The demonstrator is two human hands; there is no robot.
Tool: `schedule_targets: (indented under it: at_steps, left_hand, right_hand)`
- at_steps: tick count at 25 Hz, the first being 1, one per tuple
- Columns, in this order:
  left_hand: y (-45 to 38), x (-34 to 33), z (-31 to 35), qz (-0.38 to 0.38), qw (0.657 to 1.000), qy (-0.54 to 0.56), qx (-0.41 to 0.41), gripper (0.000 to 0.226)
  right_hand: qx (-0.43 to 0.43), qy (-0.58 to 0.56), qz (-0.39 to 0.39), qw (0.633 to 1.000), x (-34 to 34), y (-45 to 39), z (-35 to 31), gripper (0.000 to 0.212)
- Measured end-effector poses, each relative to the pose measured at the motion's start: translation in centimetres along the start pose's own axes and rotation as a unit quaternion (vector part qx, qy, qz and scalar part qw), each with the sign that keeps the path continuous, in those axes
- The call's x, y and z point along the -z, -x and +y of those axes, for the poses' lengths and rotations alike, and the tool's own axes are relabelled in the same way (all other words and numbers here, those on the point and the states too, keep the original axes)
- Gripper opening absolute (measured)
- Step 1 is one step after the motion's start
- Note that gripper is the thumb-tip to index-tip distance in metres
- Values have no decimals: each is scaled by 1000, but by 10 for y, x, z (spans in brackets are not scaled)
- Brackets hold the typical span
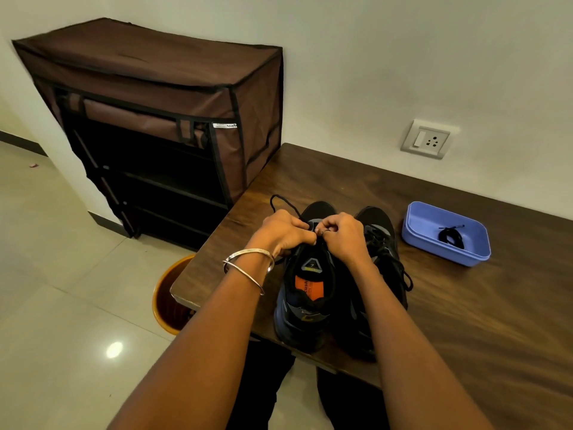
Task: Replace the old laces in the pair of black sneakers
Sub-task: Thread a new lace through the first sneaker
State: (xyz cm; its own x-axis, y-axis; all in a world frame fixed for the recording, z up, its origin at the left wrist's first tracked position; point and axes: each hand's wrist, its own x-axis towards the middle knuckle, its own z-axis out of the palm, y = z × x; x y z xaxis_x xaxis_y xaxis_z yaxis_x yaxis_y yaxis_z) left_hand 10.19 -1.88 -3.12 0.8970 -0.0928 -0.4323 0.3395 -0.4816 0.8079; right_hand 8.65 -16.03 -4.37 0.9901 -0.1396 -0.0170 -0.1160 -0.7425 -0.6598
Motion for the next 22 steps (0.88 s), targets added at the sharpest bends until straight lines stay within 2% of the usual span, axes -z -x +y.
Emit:
schedule_targets:
  at_steps: [3,8,11,14,16,22]
  left_hand:
    - [0,5,-2,-28,1000,13,-2,38]
    - [5,9,-1,-64,996,54,2,37]
    - [6,9,-1,-68,996,65,7,39]
    - [8,7,0,-67,996,60,1,41]
    - [8,7,0,-69,996,60,1,42]
    - [6,11,-2,-70,995,68,5,36]
  right_hand:
    - [-38,-39,13,998,-5,1,0,31]
    - [-112,-79,-12,991,-7,-3,-5,32]
    - [-114,-72,-32,990,-7,-5,-8,33]
    - [-118,3,-35,992,-12,-5,-9,21]
    - [-123,40,-27,991,-15,-3,-9,20]
    - [-69,27,-58,996,-6,-1,-9,19]
